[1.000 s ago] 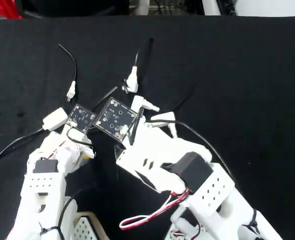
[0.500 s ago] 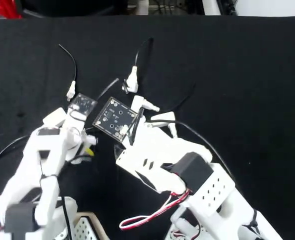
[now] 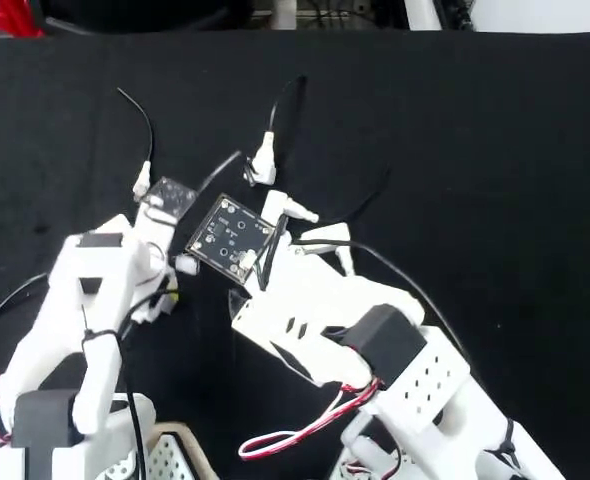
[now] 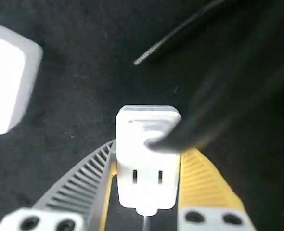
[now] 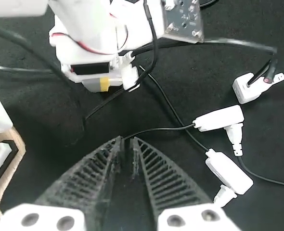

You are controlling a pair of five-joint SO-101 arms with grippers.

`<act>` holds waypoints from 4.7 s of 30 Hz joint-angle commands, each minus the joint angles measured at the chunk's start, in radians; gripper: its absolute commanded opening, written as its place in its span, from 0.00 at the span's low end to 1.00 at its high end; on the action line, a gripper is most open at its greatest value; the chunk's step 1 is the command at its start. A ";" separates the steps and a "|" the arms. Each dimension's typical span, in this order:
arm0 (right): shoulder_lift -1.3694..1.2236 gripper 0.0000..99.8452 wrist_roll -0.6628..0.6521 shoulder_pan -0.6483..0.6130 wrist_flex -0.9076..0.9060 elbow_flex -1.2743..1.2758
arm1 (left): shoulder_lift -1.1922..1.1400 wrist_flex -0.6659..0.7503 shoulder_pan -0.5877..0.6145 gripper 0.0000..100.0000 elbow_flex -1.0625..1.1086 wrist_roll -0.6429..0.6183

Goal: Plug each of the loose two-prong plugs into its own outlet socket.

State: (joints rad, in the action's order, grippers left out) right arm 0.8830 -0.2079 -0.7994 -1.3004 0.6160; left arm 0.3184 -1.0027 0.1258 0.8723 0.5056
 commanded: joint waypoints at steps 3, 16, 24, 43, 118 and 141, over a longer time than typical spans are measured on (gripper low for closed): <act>0.022 0.02 0.011 0.017 0.012 -0.007 | 0.091 0.072 0.001 0.03 -0.186 -0.101; 0.091 0.02 -0.058 0.123 0.005 -0.030 | -0.416 0.199 -0.200 0.04 -0.615 -0.307; 0.321 0.03 -0.028 0.258 -0.054 -0.047 | -0.503 -0.021 -0.228 0.14 -0.792 -0.425; -0.070 0.03 -0.057 0.206 -0.012 -0.114 | -0.296 -0.647 0.042 0.24 -1.061 -0.032; -0.202 0.03 -0.058 0.109 0.074 -0.056 | -0.241 -0.201 0.007 0.27 -0.332 0.166; -0.561 0.18 0.281 0.018 0.443 -0.232 | 1.177 -0.080 0.717 0.28 0.521 -0.060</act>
State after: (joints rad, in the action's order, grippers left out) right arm 0.3966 0.0038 -0.7426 -0.9689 0.4641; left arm 1.2774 -1.1193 0.7887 1.2559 0.4641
